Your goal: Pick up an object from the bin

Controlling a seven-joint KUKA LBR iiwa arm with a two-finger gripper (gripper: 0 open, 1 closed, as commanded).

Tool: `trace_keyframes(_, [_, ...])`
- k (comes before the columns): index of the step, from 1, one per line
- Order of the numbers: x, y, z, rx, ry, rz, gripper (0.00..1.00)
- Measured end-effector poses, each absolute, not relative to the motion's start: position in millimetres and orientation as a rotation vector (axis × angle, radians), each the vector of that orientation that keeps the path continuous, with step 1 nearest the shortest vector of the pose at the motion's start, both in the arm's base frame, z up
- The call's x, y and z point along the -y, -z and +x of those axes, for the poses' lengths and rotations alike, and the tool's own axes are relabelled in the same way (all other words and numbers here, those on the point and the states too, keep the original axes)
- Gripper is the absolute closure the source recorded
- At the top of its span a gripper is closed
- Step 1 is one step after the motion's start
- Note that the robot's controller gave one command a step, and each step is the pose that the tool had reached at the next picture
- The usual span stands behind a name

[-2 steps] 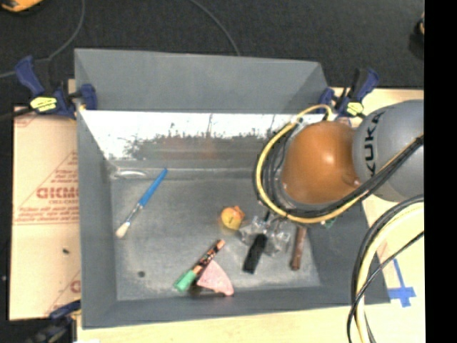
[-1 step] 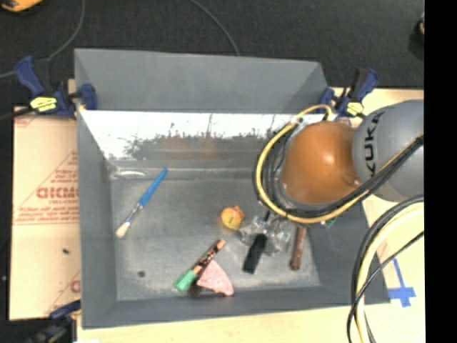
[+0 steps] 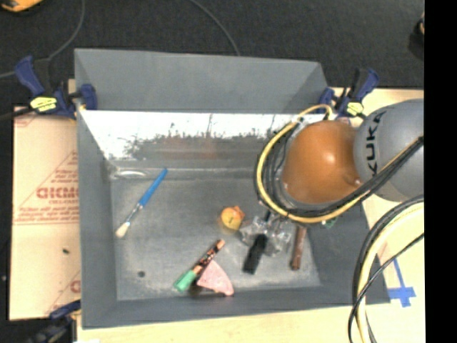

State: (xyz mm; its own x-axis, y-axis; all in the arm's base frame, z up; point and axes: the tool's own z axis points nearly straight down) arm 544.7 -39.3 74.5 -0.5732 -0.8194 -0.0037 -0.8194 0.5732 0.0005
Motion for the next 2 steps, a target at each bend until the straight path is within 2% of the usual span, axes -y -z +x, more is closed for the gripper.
trace_keyframes(2, [39.3,-112.7,544.6,-2.785,-0.004,-1.449,1.00])
